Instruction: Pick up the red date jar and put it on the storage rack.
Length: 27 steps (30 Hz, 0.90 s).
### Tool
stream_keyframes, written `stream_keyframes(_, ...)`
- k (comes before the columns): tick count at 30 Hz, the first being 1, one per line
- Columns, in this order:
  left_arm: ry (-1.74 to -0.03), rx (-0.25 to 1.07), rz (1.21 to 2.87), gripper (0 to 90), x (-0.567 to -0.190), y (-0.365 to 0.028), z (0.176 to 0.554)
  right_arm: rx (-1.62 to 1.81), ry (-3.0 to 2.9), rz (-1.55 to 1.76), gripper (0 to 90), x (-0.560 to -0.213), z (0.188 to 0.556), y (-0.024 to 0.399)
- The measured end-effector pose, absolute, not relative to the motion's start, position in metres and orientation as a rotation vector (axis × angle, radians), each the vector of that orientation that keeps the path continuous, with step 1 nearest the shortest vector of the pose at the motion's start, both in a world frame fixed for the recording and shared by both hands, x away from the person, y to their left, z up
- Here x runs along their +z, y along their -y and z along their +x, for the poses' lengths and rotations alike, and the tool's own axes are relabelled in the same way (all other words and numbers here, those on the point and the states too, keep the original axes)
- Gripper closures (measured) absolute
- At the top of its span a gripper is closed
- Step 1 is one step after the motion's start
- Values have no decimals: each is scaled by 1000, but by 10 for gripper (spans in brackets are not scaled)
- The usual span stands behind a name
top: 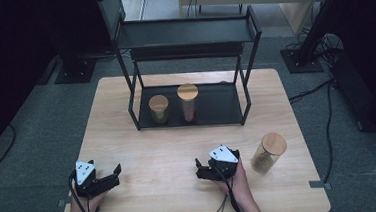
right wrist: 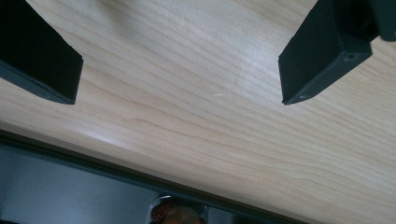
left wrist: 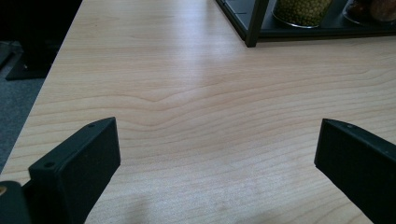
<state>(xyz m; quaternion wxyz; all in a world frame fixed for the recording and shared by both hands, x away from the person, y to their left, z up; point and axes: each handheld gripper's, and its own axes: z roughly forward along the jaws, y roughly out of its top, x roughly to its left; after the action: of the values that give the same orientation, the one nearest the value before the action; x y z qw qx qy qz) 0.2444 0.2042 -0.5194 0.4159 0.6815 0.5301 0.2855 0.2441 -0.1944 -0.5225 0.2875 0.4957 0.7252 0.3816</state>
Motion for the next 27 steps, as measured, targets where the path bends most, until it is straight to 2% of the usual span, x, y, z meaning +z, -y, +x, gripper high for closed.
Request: stream_keyframes(27, -1328, 725, 1717, 5, -519, -203, 244, 969, -1882, 1348, 0, -523, 209, 226)
